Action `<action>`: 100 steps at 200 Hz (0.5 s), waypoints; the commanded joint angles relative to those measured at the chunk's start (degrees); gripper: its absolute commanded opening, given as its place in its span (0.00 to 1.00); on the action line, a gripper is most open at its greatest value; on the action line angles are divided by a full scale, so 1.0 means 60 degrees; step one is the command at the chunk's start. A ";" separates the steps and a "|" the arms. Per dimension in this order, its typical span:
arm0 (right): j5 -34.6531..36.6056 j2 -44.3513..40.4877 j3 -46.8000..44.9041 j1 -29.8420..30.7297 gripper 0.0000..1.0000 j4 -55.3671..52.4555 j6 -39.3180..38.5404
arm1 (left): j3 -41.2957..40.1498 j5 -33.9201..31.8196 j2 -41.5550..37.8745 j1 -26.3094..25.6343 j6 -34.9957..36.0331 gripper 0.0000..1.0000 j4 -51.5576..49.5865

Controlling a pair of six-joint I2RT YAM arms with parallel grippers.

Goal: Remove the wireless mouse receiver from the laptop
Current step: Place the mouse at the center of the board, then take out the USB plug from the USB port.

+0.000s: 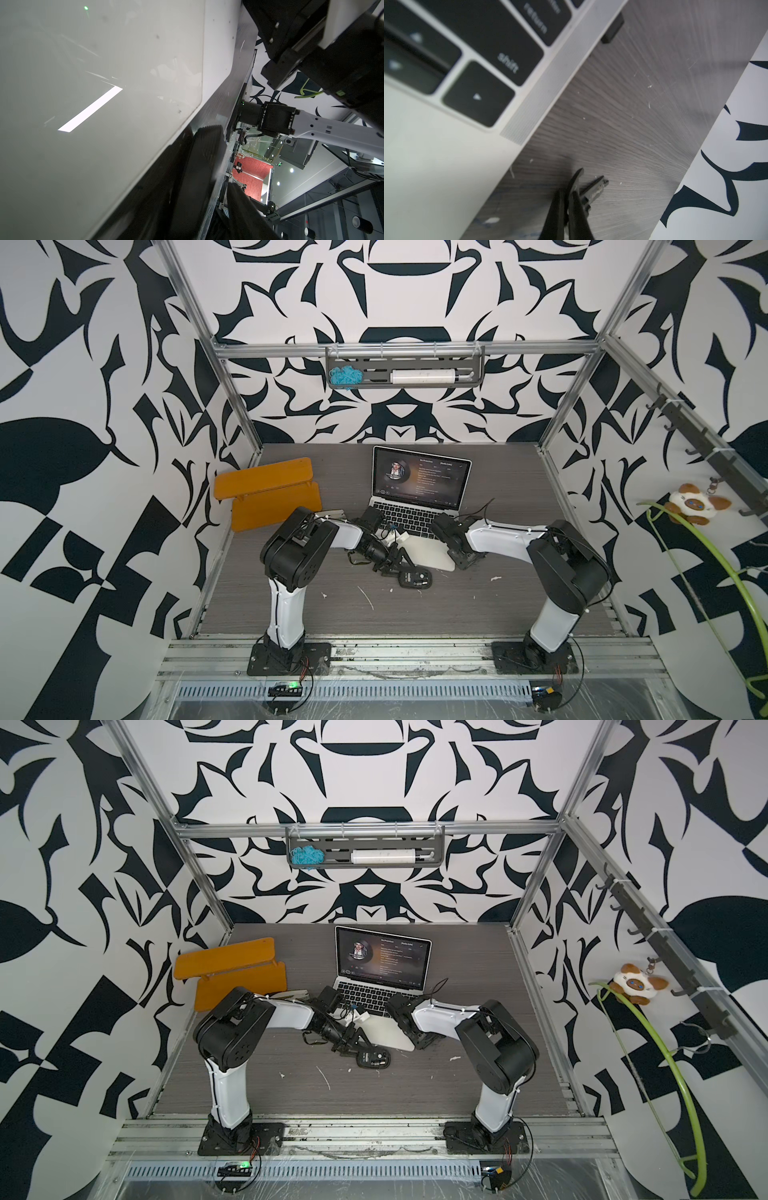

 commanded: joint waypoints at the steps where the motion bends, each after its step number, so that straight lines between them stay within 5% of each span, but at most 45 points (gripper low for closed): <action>1: -0.0431 -0.0163 0.0289 -0.0008 0.20 -0.0263 0.0250 | -0.0247 -0.0451 -0.0061 0.0246 0.0248 0.53 -0.0531; 31: -0.0707 -0.0656 0.0285 -0.0009 0.53 -0.0157 0.0298 | -0.0175 -0.0552 -0.0354 0.0480 0.0429 0.67 -0.0868; 53: -0.1007 -0.1128 0.0245 -0.0064 0.55 -0.0063 0.0326 | -0.0088 -0.0631 -0.0599 0.0629 0.0544 0.80 -0.1074; 64: -0.1434 -0.1475 0.0231 -0.0172 0.55 0.0071 0.0357 | -0.0086 -0.0712 -0.0820 0.0707 0.0531 1.00 -0.1116; 81: -0.2168 -0.2331 0.0132 -0.0499 0.55 0.0436 0.0505 | -0.0014 -0.0907 -0.1266 0.0878 0.0610 0.99 -0.1330; 100: -0.2396 -0.3605 -0.0215 -0.1007 0.72 0.1129 0.0905 | 0.0054 -0.1093 -0.1817 0.1205 0.0710 0.99 -0.1620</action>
